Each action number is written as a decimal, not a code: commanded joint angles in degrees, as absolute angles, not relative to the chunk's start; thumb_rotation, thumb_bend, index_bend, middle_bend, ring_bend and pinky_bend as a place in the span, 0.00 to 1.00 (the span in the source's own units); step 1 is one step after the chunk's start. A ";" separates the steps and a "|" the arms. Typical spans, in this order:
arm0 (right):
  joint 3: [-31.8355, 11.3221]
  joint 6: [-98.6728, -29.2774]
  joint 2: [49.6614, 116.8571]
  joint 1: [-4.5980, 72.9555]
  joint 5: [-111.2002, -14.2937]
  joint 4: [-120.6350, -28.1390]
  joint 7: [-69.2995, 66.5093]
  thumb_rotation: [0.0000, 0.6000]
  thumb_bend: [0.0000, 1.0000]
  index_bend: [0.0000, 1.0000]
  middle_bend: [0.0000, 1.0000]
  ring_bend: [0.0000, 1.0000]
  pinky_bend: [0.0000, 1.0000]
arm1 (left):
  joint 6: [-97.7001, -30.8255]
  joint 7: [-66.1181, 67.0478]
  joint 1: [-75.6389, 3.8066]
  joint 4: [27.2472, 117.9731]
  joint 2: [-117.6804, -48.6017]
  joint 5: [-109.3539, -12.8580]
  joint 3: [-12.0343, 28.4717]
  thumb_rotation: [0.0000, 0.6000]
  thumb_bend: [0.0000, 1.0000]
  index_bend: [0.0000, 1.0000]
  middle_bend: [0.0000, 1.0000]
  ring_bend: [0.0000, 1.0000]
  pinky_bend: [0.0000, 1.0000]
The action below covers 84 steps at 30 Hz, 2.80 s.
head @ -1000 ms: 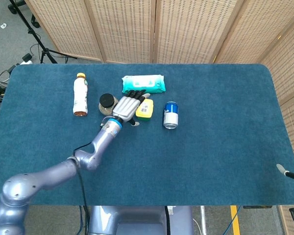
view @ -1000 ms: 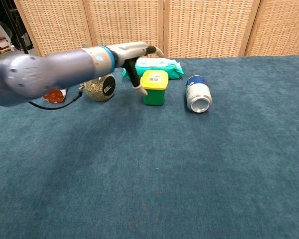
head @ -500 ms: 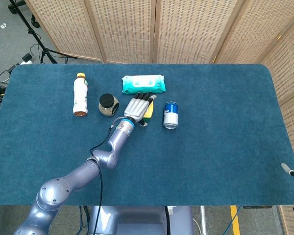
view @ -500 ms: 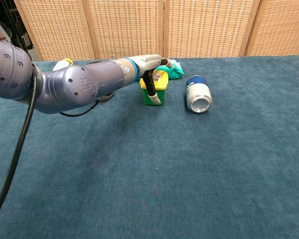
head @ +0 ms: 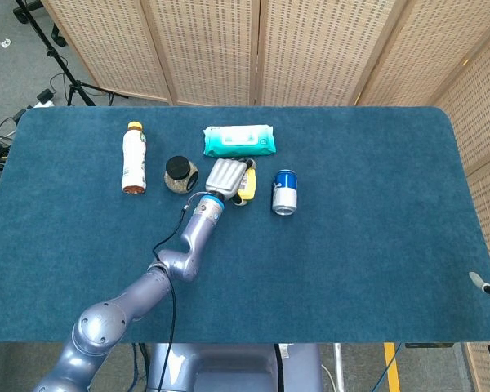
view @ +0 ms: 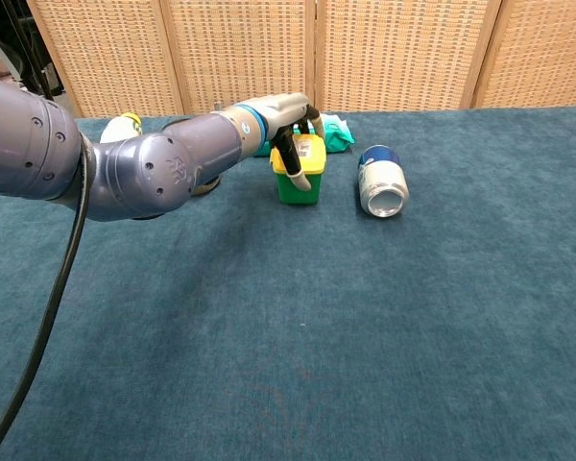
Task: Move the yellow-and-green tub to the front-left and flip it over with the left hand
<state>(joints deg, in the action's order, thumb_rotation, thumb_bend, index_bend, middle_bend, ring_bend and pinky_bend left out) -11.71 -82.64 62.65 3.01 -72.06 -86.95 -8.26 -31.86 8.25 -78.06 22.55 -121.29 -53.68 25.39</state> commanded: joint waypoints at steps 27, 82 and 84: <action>-10.54 -84.46 64.93 3.43 -74.35 -88.08 -1.91 1.00 0.00 0.07 0.00 0.00 0.00 | -55.92 -14.12 -54.63 79.78 -71.82 -93.36 0.08 1.00 0.14 0.50 0.49 0.40 0.44; -10.87 -85.93 67.95 3.68 -73.66 -87.52 4.26 1.00 0.00 0.07 0.00 0.00 0.00 | -95.02 -36.16 -38.54 10.26 -92.71 -118.95 -19.09 1.00 0.00 0.00 0.00 0.02 0.30; -10.76 -85.75 67.94 3.77 -73.82 -87.56 4.33 1.00 0.00 0.07 0.00 0.00 0.00 | -95.86 -37.28 -38.07 10.55 -92.03 -117.92 -18.59 1.00 0.00 0.00 0.00 0.02 0.30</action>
<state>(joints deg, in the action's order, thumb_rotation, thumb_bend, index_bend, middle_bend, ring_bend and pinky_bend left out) -10.80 -85.81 67.94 3.74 -73.77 -87.55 4.30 -95.21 -36.52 -38.45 10.34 -92.56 -118.65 -18.99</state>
